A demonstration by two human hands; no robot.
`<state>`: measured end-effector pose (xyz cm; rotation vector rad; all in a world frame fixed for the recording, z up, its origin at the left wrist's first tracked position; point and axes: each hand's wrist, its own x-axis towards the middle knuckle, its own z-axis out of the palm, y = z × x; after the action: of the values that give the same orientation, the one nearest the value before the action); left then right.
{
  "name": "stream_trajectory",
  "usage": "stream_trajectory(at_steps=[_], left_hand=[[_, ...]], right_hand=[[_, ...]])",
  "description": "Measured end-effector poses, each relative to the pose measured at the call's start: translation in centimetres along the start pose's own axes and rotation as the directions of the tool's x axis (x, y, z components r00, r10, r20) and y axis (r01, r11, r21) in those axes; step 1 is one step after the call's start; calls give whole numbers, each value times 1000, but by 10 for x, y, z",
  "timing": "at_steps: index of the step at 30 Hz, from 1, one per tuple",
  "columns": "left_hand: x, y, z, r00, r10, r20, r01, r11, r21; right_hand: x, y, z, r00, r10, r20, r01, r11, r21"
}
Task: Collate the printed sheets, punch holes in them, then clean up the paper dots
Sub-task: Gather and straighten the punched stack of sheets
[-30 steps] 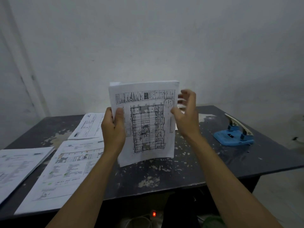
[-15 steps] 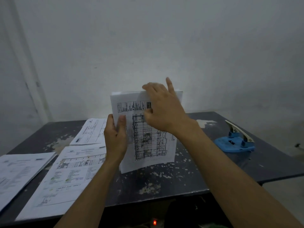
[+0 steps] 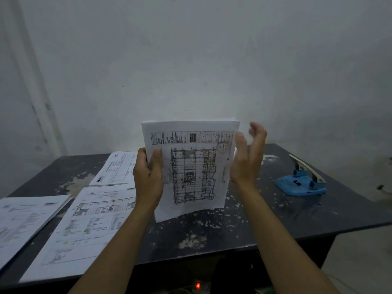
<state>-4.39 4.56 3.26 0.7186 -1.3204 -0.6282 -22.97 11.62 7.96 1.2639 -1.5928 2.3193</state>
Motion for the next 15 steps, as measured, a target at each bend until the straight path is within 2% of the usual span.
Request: stream_trajectory(at_steps=[1,2,4,5,8,11,15], left_hand=[[-1,0,1,1000,-4,-3,4,1000,6],[-1,-1,3,1000,-10,-4,10,1000,12],[-2,-1,4,1000,-17,-10,17,1000,18],[-2,-1,5,1000,-18,-16,18,1000,19],[-2,1,4,1000,-10,-27,11,999,37],[-2,2,6,999,-14,-34,15,1000,28],[-2,-1,6,999,-8,-51,11,998,62]], right_hand=[[-4,9,1,984,175,23,-177,981,78],[-8,18,4,950,295,105,-308,942,132],[-19,28,11,890,385,244,-435,878,199],[-23,30,13,889,399,226,-446,867,221],[-22,32,15,876,480,49,-473,836,278],[-24,39,19,816,551,175,-578,768,277],[-29,38,17,846,515,137,-531,792,303]])
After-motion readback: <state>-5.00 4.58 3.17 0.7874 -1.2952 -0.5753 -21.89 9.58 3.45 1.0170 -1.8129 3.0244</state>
